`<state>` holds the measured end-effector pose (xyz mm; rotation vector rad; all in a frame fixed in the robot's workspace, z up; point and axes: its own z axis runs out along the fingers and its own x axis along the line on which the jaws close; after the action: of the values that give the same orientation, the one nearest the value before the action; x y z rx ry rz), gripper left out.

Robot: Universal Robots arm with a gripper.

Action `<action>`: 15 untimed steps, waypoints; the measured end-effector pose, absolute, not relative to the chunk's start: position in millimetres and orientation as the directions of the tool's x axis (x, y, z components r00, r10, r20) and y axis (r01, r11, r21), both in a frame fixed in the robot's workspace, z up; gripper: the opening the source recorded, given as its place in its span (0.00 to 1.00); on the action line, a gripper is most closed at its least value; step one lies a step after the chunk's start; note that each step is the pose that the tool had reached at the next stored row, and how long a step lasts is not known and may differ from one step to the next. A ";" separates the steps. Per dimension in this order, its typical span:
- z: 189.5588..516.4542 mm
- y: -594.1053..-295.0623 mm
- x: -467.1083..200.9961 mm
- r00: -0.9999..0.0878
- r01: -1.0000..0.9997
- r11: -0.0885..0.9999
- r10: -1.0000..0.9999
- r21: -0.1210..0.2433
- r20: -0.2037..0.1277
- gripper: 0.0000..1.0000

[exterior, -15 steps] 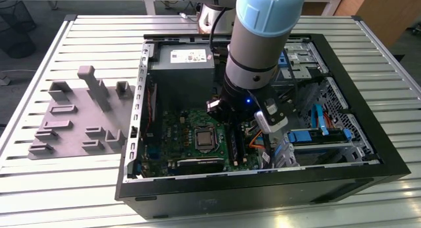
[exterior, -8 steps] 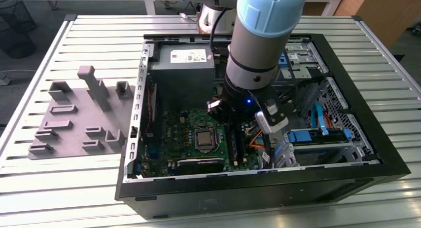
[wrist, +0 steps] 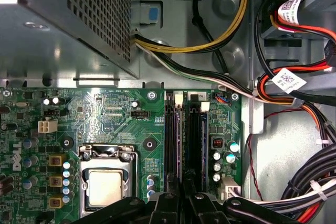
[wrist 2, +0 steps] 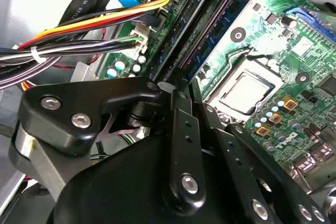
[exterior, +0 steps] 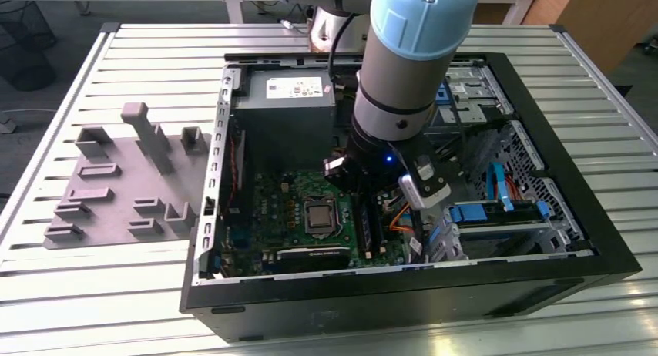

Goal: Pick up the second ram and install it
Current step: 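Insert the second ram into the second slot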

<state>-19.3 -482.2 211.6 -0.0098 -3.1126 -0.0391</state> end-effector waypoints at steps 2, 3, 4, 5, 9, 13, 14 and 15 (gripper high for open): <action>211.2 -482.2 -19.3 -1.000 0.007 1.000 0.006 0.025 0.029 0.14; 211.1 -482.2 -19.3 -1.000 0.007 1.000 0.006 0.025 0.029 0.14; 211.1 -482.2 -19.3 -1.000 0.007 1.000 0.006 0.025 0.029 0.14; 210.9 -482.2 -19.3 -1.000 0.007 1.000 0.006 0.025 0.029 0.14; 209.6 -482.2 -19.3 -1.000 0.007 1.000 0.006 0.026 0.029 0.14; 209.5 -482.2 -19.3 -1.000 0.007 1.000 0.006 0.026 0.029 0.14; 209.5 -482.2 -19.3 -1.000 0.007 1.000 0.006 0.026 0.029 0.14; 209.5 -482.2 -19.3 -1.000 0.007 1.000 0.006 0.026 0.029 0.15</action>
<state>-19.3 -482.2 209.5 -0.0097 -3.1127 -0.0400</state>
